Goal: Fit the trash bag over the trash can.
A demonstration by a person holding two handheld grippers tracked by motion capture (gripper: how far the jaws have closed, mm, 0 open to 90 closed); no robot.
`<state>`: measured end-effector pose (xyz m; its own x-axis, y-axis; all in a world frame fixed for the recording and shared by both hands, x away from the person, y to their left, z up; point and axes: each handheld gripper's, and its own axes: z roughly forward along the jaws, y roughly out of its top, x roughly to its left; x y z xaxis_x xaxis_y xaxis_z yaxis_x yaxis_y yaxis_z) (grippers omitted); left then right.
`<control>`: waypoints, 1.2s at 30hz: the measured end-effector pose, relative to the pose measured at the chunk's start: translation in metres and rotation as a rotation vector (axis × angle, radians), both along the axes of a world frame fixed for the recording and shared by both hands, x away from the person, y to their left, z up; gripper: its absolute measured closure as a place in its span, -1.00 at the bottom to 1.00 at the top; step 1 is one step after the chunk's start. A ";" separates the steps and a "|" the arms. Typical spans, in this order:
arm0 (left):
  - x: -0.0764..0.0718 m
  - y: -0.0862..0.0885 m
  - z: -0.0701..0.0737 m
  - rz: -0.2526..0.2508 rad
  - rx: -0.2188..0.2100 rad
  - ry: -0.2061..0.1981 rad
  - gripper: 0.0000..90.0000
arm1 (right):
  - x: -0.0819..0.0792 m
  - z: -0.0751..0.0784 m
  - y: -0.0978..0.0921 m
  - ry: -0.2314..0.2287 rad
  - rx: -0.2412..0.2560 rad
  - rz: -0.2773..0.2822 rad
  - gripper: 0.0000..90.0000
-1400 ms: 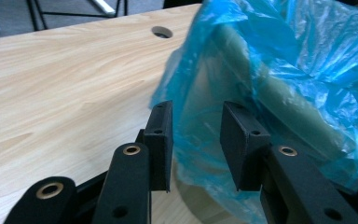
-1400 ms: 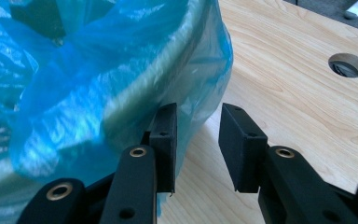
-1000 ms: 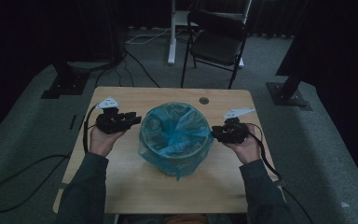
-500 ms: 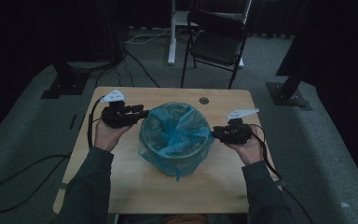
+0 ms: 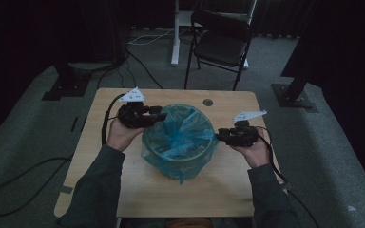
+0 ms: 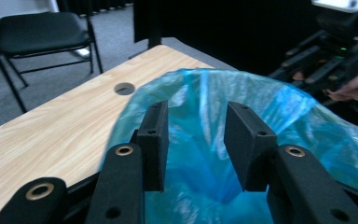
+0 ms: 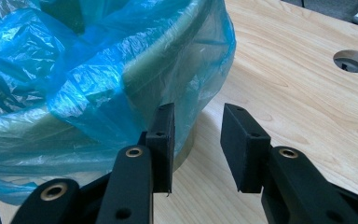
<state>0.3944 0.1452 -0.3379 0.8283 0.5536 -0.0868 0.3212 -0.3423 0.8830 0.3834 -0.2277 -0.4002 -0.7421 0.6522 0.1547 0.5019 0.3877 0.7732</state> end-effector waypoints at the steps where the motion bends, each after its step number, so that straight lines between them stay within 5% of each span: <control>1: -0.001 -0.003 0.001 -0.012 0.005 -0.002 0.34 | 0.000 0.000 0.000 0.001 0.000 0.000 0.44; 9: -0.001 -0.018 0.007 -0.090 0.041 -0.023 0.32 | 0.000 -0.001 0.002 0.005 0.002 0.003 0.44; 14: 0.001 -0.033 0.009 -0.198 0.079 -0.039 0.32 | 0.001 -0.002 0.002 0.005 0.002 0.006 0.43; 16: 0.002 -0.044 0.007 -0.285 0.104 -0.046 0.32 | 0.001 -0.002 0.002 0.005 0.003 0.006 0.43; 20: 0.004 -0.055 0.004 -0.349 0.135 -0.051 0.32 | 0.001 -0.002 0.001 0.006 0.006 0.005 0.43; 25: 0.007 -0.060 0.003 -0.393 0.112 -0.050 0.31 | 0.001 -0.003 0.000 0.007 0.005 0.006 0.43; 36: 0.002 -0.065 -0.005 -0.450 0.186 -0.063 0.29 | 0.001 -0.004 0.001 0.012 0.006 0.007 0.42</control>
